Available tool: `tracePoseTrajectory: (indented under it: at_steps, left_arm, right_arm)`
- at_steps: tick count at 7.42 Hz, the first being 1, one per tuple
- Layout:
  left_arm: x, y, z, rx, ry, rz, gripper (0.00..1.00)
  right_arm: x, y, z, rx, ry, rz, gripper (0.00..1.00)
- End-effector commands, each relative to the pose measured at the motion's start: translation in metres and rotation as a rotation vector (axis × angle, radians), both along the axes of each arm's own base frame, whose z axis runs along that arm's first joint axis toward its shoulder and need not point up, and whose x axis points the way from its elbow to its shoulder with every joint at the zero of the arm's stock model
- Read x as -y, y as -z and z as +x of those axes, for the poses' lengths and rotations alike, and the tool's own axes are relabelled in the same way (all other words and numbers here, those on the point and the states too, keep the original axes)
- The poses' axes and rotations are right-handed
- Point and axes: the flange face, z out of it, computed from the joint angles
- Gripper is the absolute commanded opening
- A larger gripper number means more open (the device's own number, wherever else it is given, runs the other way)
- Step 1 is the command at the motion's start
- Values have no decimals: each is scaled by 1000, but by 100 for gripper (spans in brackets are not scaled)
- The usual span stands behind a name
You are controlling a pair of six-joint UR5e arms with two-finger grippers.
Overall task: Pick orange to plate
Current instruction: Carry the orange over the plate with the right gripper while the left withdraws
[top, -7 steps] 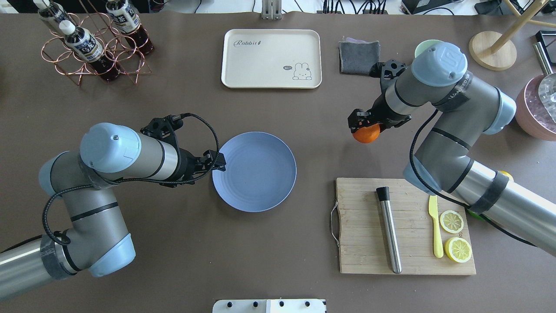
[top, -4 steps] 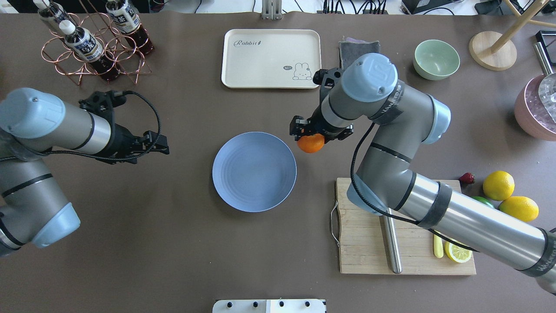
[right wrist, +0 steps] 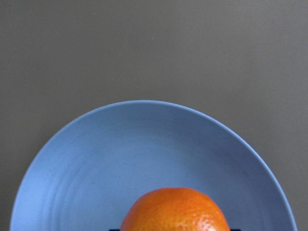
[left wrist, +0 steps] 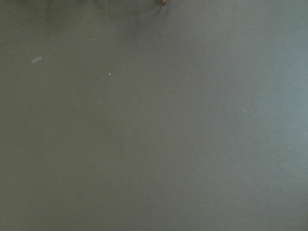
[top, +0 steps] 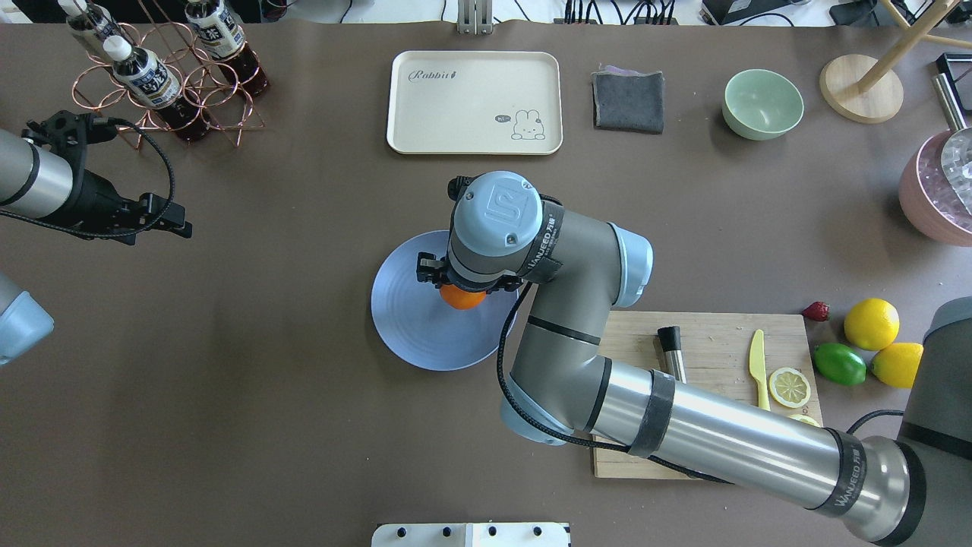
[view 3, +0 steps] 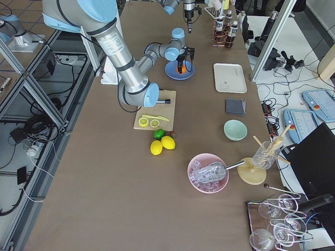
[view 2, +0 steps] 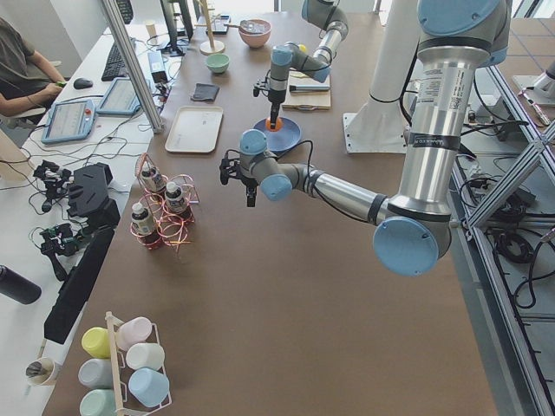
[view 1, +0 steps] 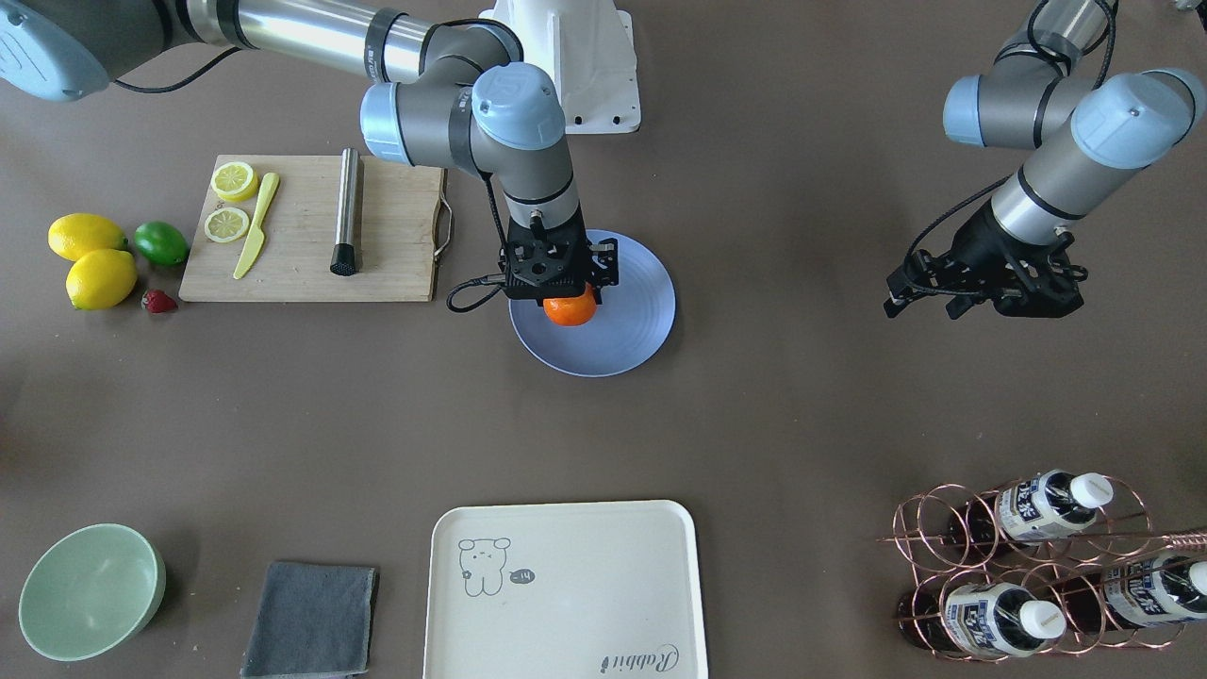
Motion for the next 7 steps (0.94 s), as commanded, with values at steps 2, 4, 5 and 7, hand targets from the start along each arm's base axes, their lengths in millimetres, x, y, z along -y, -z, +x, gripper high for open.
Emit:
tracePoseTrajectory:
  at_steps: [2,4,5,7]
  left_arm:
    - [4,0,-1,1,-7,14,97]
    - [5,1,-4,-7,-11,9,97]
    - [10,4,-17,-28,-11,-8,97]
    - [30,-16,-68,21,-9,39,97]
  right_arm:
    - [-1,-5,-11,-17,6,-3,100]
    - [2,4,-7,0,5,2,100]
    - [21,7,17,17,-6,-10,100]
    - [84,-53,163,67,54,-18,100]
